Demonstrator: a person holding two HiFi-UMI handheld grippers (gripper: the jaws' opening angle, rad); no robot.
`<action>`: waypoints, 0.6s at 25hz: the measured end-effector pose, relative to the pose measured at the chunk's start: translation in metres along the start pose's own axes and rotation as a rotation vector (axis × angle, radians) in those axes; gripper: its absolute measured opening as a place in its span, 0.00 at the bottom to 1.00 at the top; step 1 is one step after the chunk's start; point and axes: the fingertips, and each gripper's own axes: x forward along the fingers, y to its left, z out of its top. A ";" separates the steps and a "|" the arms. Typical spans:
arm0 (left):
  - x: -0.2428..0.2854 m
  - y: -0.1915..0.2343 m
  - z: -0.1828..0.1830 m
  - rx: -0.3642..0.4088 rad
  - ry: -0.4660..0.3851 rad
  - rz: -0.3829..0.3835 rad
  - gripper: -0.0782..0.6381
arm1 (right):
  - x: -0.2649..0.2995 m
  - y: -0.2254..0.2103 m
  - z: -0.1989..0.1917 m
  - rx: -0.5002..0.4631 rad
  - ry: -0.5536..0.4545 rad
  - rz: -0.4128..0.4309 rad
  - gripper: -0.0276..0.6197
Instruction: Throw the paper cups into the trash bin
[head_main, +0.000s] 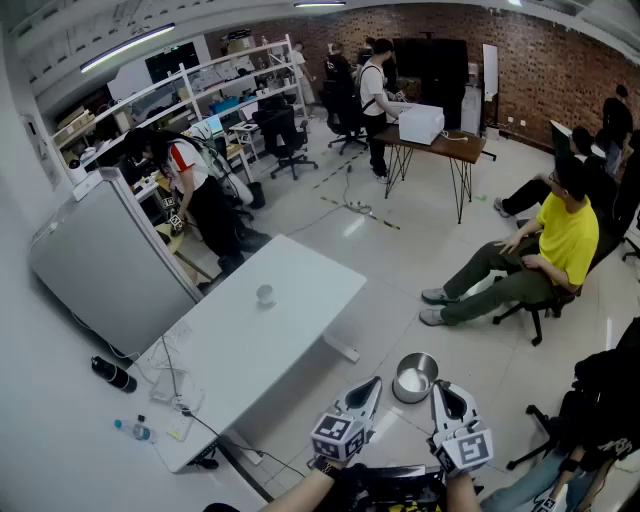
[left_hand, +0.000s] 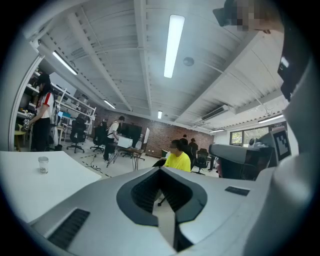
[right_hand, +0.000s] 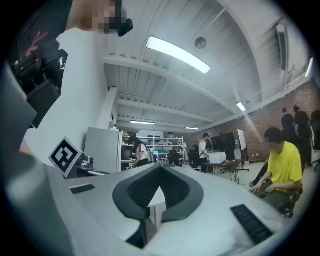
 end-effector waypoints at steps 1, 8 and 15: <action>-0.001 0.000 0.000 0.003 0.000 0.005 0.11 | 0.001 0.002 -0.003 -0.006 0.028 0.010 0.05; -0.004 0.006 -0.001 -0.003 -0.007 0.070 0.11 | 0.004 0.004 -0.008 0.045 0.072 0.081 0.05; -0.017 0.017 0.000 0.003 -0.012 0.163 0.11 | 0.024 0.003 -0.005 0.038 0.057 0.149 0.05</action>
